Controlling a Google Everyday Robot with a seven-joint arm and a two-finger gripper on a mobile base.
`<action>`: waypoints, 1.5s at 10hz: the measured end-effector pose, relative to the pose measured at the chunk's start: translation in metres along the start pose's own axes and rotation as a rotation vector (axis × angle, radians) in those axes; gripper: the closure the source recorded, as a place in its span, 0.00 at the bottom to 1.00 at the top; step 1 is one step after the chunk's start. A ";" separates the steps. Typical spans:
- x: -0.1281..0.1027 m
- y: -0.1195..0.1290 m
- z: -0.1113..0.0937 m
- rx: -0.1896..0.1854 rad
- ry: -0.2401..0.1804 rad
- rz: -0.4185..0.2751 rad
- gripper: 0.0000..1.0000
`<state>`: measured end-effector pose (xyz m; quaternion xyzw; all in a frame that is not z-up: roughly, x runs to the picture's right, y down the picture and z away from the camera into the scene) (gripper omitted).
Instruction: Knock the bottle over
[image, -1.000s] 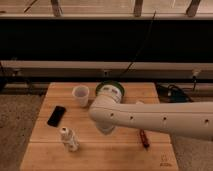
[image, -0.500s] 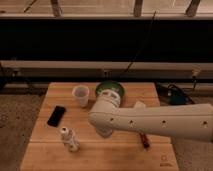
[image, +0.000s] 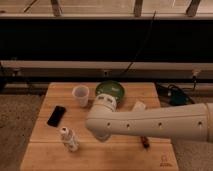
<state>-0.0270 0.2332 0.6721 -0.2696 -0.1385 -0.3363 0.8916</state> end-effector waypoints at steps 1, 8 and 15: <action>-0.006 -0.005 0.002 0.005 0.000 -0.010 0.87; -0.032 -0.033 0.013 0.024 -0.002 -0.076 0.87; -0.032 -0.042 0.022 0.050 -0.004 -0.074 0.87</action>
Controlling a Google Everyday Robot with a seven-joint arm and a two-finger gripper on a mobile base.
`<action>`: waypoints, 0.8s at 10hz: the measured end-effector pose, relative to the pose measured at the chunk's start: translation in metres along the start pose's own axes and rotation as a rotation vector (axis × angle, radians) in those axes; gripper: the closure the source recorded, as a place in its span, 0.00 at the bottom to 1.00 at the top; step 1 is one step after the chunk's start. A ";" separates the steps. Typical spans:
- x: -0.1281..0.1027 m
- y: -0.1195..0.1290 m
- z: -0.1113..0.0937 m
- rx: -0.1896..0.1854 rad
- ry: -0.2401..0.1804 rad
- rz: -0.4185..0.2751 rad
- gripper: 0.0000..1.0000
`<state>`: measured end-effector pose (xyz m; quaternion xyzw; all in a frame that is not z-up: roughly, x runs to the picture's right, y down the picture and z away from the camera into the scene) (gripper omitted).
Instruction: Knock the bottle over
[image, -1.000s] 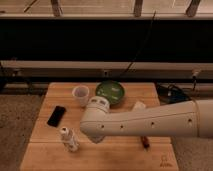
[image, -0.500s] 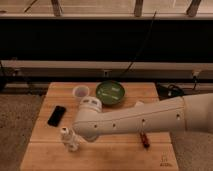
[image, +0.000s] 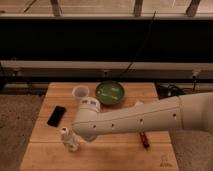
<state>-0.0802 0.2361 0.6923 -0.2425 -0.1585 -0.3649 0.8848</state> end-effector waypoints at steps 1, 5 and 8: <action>0.002 0.001 0.000 0.004 -0.002 0.007 0.87; 0.009 0.000 0.004 0.021 -0.014 0.015 0.87; -0.001 -0.006 0.005 0.006 -0.018 -0.024 0.87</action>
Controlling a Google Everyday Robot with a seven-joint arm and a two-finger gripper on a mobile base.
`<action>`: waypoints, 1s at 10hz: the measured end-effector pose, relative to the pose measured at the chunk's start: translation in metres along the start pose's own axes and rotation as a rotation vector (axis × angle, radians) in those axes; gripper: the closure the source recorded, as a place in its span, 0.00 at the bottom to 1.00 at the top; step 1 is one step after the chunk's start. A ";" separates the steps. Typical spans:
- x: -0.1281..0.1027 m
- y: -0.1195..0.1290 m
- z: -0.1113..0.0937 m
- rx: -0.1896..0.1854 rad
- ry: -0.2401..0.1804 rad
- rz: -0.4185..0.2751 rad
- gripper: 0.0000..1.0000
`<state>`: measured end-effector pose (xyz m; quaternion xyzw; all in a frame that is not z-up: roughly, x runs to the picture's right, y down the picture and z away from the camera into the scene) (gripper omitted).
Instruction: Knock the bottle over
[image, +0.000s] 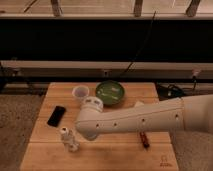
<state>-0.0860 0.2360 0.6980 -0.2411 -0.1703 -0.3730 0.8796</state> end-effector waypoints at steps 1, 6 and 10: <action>-0.007 -0.004 0.001 -0.007 -0.006 -0.018 0.87; -0.037 -0.033 0.005 -0.011 -0.033 -0.095 0.87; -0.056 -0.059 0.002 -0.002 -0.048 -0.156 0.87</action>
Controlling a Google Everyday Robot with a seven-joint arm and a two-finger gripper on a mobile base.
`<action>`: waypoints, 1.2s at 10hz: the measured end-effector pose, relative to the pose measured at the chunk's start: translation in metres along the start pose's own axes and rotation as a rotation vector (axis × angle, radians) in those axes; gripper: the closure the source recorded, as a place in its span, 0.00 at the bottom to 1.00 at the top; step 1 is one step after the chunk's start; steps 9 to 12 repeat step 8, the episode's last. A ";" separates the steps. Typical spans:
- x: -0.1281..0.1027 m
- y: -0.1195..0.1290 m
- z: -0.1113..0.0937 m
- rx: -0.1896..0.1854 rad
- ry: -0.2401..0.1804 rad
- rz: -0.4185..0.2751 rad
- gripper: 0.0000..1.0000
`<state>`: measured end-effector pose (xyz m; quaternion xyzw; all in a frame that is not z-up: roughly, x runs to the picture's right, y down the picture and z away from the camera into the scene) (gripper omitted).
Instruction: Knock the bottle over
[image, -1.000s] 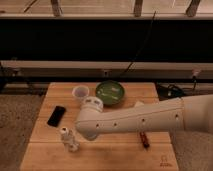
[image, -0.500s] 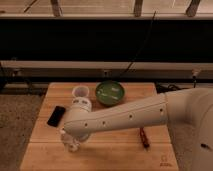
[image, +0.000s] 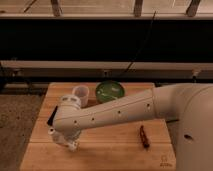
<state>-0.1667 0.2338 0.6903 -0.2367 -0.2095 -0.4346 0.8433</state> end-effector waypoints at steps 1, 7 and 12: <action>-0.005 -0.007 0.000 0.001 -0.008 -0.015 0.87; -0.039 -0.052 0.009 0.033 -0.095 -0.169 0.87; -0.042 -0.059 0.009 0.035 -0.088 -0.202 0.87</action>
